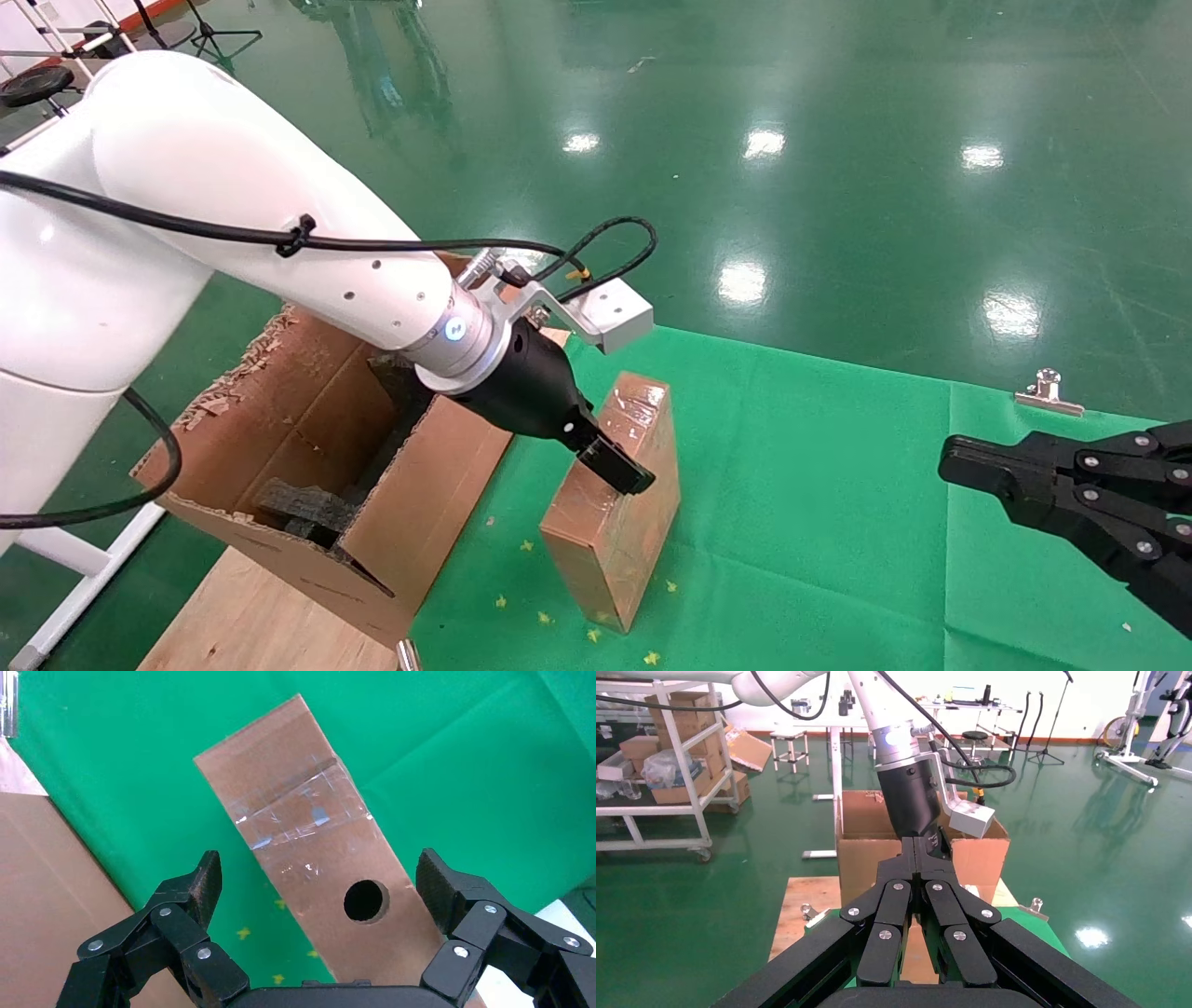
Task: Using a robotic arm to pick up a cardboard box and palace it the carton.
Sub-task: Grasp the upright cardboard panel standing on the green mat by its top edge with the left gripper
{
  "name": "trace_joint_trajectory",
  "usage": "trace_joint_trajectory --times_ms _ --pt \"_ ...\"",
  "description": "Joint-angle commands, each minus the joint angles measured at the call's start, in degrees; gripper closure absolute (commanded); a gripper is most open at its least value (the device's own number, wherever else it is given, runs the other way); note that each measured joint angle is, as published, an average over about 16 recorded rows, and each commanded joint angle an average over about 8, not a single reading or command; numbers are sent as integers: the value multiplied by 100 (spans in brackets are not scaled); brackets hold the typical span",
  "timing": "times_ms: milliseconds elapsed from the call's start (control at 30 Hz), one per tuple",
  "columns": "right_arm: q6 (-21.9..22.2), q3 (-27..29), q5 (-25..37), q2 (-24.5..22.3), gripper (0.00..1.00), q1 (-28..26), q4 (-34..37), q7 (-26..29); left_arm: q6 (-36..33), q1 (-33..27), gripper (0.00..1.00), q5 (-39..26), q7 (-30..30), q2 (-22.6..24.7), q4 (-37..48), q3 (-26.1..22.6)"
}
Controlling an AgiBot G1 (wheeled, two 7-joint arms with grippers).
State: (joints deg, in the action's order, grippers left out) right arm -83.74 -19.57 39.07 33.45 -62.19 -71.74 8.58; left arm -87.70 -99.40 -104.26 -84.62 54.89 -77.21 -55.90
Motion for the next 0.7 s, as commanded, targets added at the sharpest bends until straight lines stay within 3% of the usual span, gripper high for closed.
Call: trace_joint_trajectory --times_ms 33,133,233,267,700 --pt "1 0 0 0 39 1 1 0 0 -23 21 -47 23 15 -2 -51" --pt "1 0 0 0 5 1 1 0 -4 -29 59 -49 21 14 -3 -50" --pt "1 0 0 0 0 1 1 0 -5 -24 96 -33 15 8 -3 -36" --pt "1 0 0 0 0 1 1 0 -5 -22 100 -28 13 7 -3 -31" --pt "1 0 0 0 0 1 1 0 -8 4 100 13 -2 -8 -2 9"
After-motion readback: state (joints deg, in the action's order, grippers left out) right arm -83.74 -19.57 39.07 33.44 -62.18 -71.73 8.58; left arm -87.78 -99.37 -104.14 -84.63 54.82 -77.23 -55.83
